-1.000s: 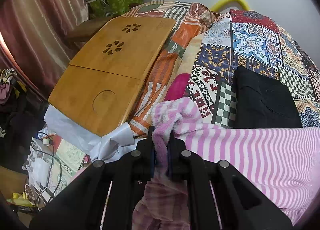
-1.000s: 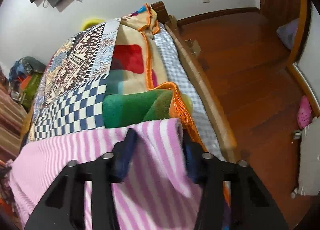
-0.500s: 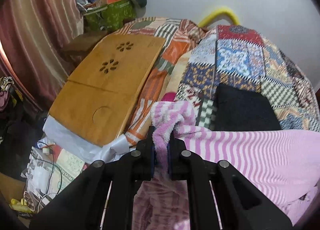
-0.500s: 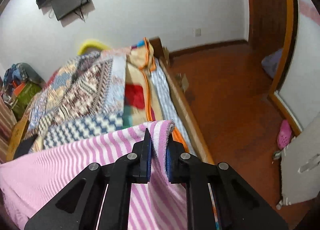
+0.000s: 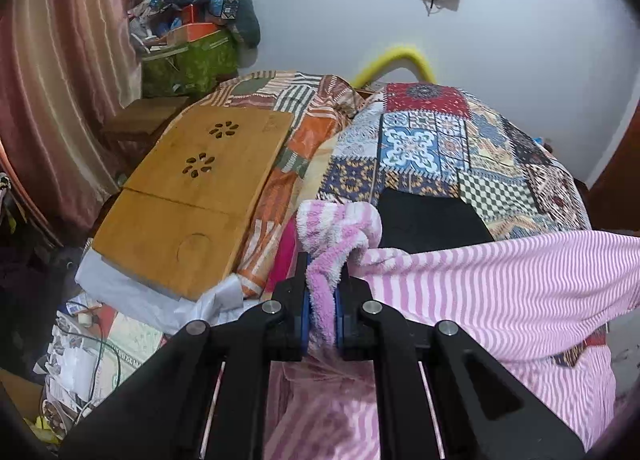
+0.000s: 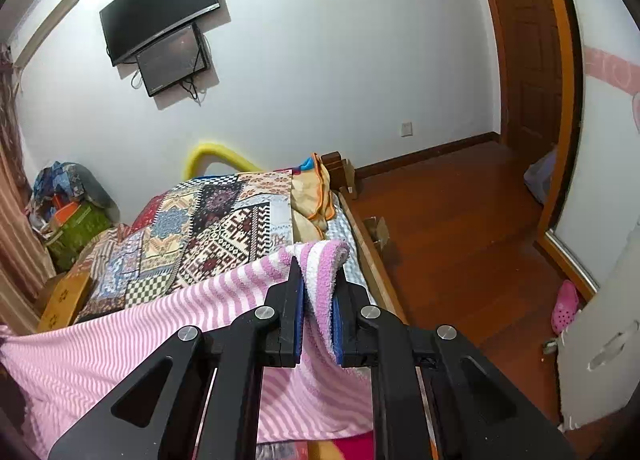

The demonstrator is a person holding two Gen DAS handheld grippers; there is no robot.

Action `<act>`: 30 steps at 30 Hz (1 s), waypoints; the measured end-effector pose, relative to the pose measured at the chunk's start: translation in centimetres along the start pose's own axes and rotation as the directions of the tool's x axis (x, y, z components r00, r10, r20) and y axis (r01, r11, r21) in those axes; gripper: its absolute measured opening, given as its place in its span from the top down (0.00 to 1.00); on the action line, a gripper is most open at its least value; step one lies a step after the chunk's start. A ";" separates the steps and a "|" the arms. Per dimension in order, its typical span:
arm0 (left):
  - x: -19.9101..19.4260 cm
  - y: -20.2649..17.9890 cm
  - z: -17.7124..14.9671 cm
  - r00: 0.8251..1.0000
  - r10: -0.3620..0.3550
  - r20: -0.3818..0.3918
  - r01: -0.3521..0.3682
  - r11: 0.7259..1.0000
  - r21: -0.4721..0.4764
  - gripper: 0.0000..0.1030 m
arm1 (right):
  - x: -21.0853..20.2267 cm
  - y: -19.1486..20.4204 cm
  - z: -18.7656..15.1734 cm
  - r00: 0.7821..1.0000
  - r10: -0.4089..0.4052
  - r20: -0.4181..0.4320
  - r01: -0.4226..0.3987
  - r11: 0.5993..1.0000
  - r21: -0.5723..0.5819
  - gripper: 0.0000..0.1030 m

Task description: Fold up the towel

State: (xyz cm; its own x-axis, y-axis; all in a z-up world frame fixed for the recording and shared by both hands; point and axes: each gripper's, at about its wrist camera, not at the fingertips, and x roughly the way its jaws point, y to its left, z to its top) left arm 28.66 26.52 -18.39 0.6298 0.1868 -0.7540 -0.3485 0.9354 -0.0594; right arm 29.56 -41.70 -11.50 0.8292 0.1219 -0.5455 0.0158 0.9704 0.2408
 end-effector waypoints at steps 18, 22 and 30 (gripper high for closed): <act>-5.3 4.1 -11.3 0.990 -0.110 -0.084 0.108 0.994 -0.031 0.90 | -9.2 -1.1 -5.9 1.000 0.027 -0.012 -0.025 0.996 0.084 0.90; -5.2 4.8 -13.3 0.984 -0.127 -0.122 0.124 0.992 -0.037 0.90 | -11.1 -1.6 -7.9 0.999 0.030 -0.015 -0.029 0.993 0.113 0.90; -4.1 7.1 -16.3 0.971 -0.155 -0.181 0.140 0.986 -0.095 0.90 | -13.7 -3.0 -11.8 0.999 0.009 -0.040 -0.001 0.982 0.190 0.90</act>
State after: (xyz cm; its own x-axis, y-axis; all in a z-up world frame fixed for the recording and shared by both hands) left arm 12.29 27.48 -26.40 0.5397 -0.0182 -0.8416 -0.3214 0.9196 -0.2260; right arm 11.59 -43.83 -14.26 0.8064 0.1387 -0.5749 0.1208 0.9130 0.3897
